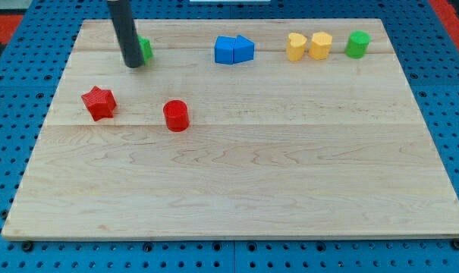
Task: Slide the green star parallel left to the blue cube
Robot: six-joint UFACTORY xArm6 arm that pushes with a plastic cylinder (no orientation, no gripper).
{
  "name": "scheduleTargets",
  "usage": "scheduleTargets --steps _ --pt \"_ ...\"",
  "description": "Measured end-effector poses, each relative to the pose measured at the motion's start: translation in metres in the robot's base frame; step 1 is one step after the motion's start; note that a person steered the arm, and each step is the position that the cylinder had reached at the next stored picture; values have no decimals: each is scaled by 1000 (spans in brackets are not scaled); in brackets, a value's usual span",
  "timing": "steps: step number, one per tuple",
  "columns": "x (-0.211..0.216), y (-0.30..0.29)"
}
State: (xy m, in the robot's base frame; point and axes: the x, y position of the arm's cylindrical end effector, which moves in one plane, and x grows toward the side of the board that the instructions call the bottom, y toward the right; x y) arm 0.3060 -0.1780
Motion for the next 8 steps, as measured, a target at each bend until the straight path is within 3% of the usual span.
scheduleTargets --steps 1,3,4,5,6,8 --pt "-4 -43" --pt "-37 3" --pt "-56 -18" --pt "-52 27" --pt "-21 30" --pt "-9 39"
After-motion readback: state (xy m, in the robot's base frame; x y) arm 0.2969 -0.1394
